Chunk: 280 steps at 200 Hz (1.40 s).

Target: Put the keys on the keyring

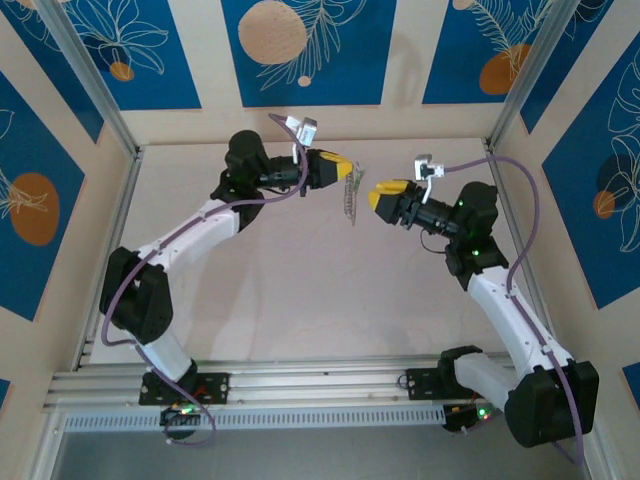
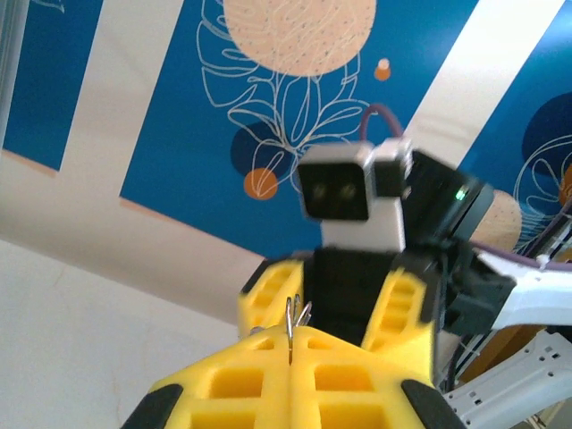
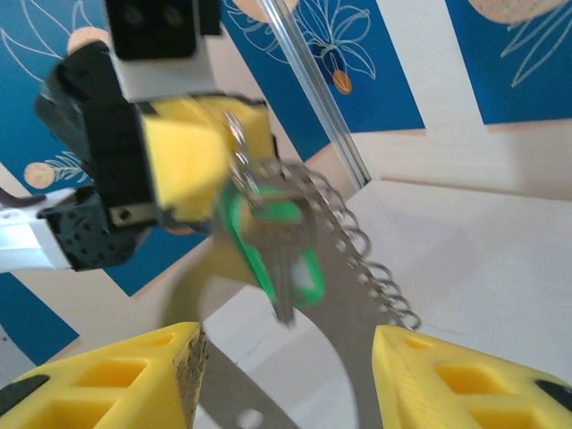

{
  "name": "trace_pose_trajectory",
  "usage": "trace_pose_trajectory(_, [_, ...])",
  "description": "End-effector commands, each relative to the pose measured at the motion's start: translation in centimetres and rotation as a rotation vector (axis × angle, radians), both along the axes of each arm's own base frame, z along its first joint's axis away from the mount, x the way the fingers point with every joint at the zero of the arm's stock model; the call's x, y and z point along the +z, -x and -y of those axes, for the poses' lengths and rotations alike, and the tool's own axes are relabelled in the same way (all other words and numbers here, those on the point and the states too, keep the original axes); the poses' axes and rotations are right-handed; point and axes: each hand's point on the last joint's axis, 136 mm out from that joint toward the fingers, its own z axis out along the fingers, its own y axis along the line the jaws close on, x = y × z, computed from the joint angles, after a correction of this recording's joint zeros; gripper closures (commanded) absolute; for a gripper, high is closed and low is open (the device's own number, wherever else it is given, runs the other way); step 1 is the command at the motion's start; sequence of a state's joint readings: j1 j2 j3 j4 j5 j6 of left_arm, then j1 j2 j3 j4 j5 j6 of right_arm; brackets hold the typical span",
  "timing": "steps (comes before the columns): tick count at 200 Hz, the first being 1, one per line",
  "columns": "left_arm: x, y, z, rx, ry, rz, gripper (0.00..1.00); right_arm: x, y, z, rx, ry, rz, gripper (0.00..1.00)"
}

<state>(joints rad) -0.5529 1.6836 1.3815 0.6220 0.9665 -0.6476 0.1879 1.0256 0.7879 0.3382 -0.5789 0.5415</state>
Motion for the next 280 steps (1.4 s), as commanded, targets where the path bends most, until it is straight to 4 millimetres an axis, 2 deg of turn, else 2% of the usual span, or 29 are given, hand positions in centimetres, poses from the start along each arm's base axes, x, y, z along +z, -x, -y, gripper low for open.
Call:
trace_pose_trajectory(1, [3.2,1.6,-0.6,-0.020,0.095,0.055,1.00,0.6,-0.1,0.3,-0.073,0.002,0.078,0.46])
trace_pose_trajectory(53, [3.1,2.0,-0.4,-0.054,0.104,0.045,1.00,0.8,0.2,0.0,-0.074,0.034,0.116,0.45])
trace_pose_trajectory(123, [2.5,1.9,-0.3,-0.055,0.090,0.033,1.00,3.1,-0.1,-1.7,-0.034,0.044,0.176,0.40])
trace_pose_trajectory(173, [2.6,2.0,-0.2,-0.060,0.088,0.036,1.00,3.8,-1.1,-3.1,-0.039,0.080,0.205,0.40])
trace_pose_trajectory(214, [2.6,2.0,-0.2,-0.062,0.085,0.035,1.00,3.5,-2.5,-3.2,-0.073,0.106,0.201,0.41])
trace_pose_trajectory(257, [2.6,2.1,-0.1,-0.067,0.083,0.035,1.00,3.1,-3.3,-3.3,-0.086,0.119,0.198,0.45])
trace_pose_trajectory(280, [2.6,2.0,-0.1,-0.063,0.082,0.038,1.00,3.2,-3.3,-3.3,-0.077,0.123,0.201,0.55])
